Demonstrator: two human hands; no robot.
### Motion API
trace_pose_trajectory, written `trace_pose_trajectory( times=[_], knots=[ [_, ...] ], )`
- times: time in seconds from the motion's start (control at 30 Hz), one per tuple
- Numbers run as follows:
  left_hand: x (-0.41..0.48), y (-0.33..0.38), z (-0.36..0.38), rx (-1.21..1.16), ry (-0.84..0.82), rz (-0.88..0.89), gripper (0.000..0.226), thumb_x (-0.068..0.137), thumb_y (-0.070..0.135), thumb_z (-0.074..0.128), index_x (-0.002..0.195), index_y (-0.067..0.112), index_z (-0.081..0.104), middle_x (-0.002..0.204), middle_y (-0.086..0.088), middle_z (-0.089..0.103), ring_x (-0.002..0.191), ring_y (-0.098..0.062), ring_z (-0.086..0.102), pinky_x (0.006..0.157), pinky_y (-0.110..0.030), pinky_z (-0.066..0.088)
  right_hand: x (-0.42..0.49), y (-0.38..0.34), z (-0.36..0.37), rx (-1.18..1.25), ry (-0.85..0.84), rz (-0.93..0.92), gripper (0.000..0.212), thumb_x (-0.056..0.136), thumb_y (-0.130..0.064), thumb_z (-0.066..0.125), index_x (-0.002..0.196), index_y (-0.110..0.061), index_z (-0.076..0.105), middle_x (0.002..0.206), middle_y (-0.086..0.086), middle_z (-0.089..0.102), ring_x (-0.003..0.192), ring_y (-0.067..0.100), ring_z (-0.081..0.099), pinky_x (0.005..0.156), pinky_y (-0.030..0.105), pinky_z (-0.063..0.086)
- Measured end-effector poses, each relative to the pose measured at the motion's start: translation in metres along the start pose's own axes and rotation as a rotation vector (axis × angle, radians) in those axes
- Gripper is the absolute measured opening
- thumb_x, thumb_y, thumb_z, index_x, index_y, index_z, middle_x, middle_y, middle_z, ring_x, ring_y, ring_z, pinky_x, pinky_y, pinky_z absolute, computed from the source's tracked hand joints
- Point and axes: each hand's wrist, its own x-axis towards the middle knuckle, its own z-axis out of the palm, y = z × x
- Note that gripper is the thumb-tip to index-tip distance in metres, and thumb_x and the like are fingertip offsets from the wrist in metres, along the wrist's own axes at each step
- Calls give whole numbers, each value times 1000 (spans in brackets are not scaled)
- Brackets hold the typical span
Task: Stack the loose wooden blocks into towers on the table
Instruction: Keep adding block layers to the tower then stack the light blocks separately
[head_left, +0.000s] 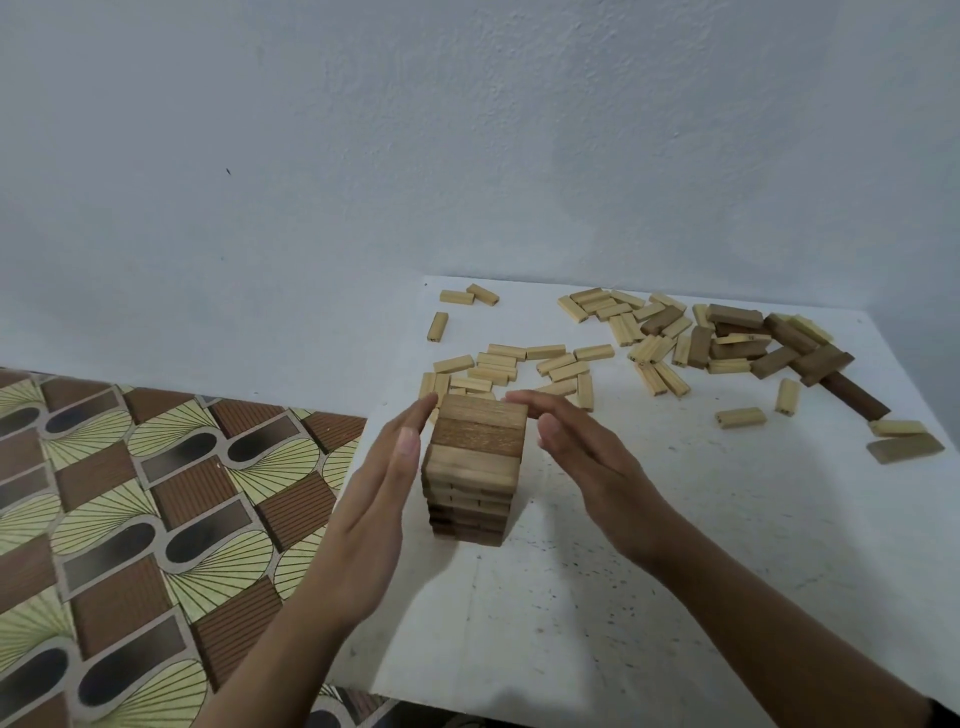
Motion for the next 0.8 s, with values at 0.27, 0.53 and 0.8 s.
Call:
trace_pose_trajectory(
  times=[0.27, 0.53, 0.8],
  knots=[
    [-3, -3, 7, -73, -27, 15, 41, 105, 47, 27, 145, 48, 36, 138, 48, 42, 135, 23, 29, 99, 4, 26, 1, 0, 1, -10, -27, 13, 34, 104, -44, 34, 131, -43, 54, 129, -38, 55, 123, -16, 46, 91, 3, 37],
    [-1, -8, 7, -70, -37, 19, 54, 101, 54, 32, 153, 40, 34, 153, 28, 39, 145, 9, 27, 121, -32, 23, 4, 4, -1, -56, -19, -5, 40, 98, -61, 34, 133, -53, 51, 135, -38, 51, 126, -16, 43, 102, 21, 35],
    [0, -11, 9, -10, -27, 54, 56, 103, 51, 35, 156, 33, 34, 153, 23, 41, 146, 1, 31, 122, -43, 26, 3, 0, 0, -71, -23, -29, 38, 100, -55, 34, 134, -49, 50, 133, -36, 54, 126, -14, 45, 105, 23, 36]
  ],
)
